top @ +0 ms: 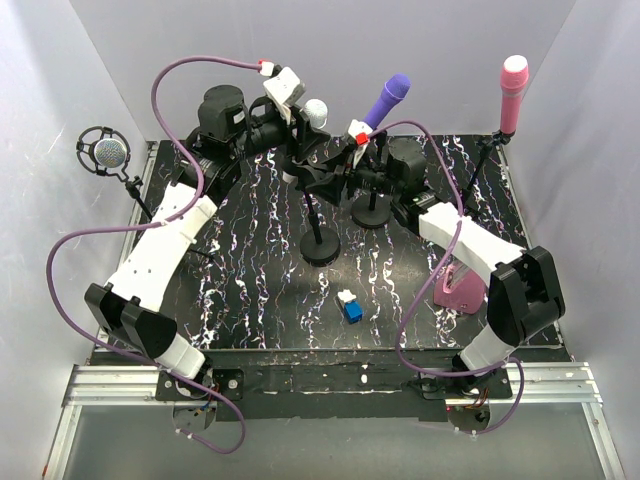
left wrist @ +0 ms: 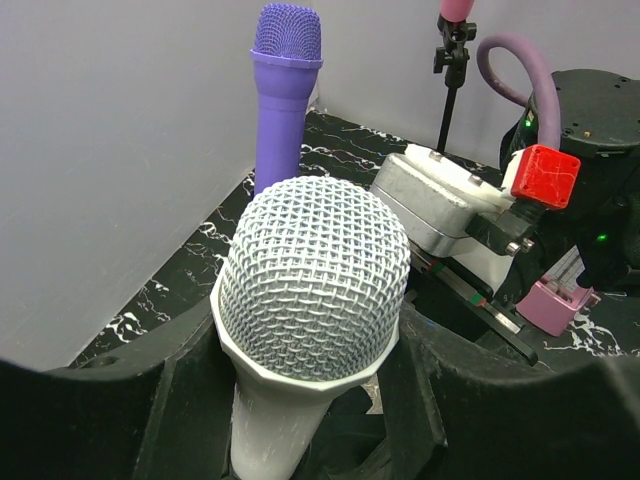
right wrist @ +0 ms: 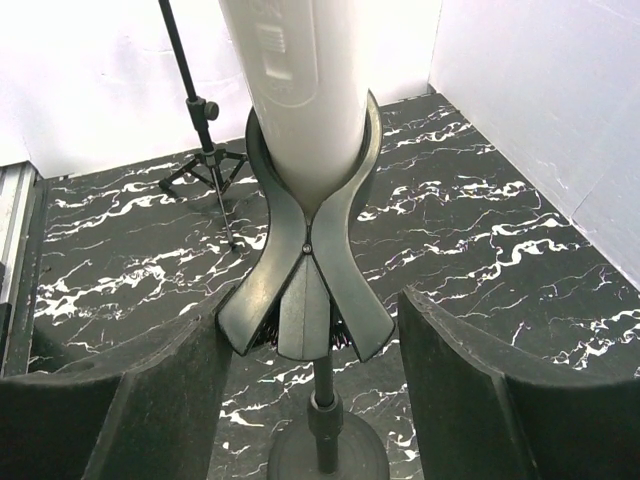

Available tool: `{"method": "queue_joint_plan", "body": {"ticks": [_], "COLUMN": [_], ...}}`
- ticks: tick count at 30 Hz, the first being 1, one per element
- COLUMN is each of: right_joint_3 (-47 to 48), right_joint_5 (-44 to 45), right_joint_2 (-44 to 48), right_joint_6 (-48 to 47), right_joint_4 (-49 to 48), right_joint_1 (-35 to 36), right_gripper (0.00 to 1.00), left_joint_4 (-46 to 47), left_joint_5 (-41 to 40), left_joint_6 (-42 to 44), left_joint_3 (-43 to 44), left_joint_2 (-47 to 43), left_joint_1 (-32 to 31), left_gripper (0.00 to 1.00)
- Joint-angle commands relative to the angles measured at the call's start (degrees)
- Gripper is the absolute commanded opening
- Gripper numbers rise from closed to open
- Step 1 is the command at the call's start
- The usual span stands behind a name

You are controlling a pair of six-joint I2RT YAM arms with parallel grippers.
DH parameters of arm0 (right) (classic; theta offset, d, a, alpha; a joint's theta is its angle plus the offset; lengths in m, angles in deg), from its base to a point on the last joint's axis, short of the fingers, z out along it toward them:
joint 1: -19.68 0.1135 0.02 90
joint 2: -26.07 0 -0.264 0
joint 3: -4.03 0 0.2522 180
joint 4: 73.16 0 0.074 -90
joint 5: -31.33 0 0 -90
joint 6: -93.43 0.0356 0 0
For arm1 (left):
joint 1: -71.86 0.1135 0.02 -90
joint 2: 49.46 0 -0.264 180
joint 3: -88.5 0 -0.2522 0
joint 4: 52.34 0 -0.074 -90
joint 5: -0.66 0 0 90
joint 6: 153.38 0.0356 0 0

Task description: Remove the microphone from the stand

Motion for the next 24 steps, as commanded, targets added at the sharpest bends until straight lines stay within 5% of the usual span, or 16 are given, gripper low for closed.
{"method": "queue_joint_plan", "body": {"ticks": [1, 3, 6, 12, 17, 18, 20, 22, 24], "right_joint_3": [3.53, 3.62, 4.14, 4.23, 3.18, 3.18, 3.0, 3.35, 4.14], "right_joint_5": [0.05, 0.23, -0.04, -0.65, -1.18, -0.83, 0.22, 0.31, 0.4], "right_joint_2": [-0.67, -0.76, -1.11, -0.32, 0.65, 0.82, 0.91, 0.74, 0.3], "right_joint_6": [0.31, -0.04, -1.1, -4.79, -4.97, -4.71, -2.34, -0.94, -0.05], "right_joint_4": [-3.05, -2.87, -1.47, 2.4, 3.46, 3.29, 1.71, 0.39, 0.12], "right_joint_1": [0.29, 0.29, 0.38, 0.38, 0.38, 0.38, 0.38, 0.46, 0.64], "right_gripper": [0.7, 0.68, 0.51, 0.06, 0.01, 0.06, 0.46, 0.68, 0.79], "left_joint_4": [-4.86, -5.03, -5.03, -4.95, -5.65, -5.82, -5.65, -5.21, -4.77], "left_joint_5": [3.03, 3.29, 3.29, 2.77, 2.94, 3.03, 3.29, 3.82, 4.26], "left_joint_6": [-4.94, -4.85, -5.03, -4.85, -4.85, -4.59, -4.41, -4.41, -4.76], "left_joint_3": [1.05, 1.14, 1.32, 2.8, 7.11, 7.2, 6.07, 4.14, 2.47], "left_joint_2": [1.05, 1.32, 1.32, 1.49, 3.07, 3.16, 2.81, 2.11, 1.58], "left_joint_1": [0.22, 0.22, 0.39, 0.74, 0.75, 0.75, 0.75, 0.75, 0.75], "left_gripper": [0.0, 0.0, 0.0, 0.0, 0.0, 0.0, 0.0, 0.0, 0.0]}}
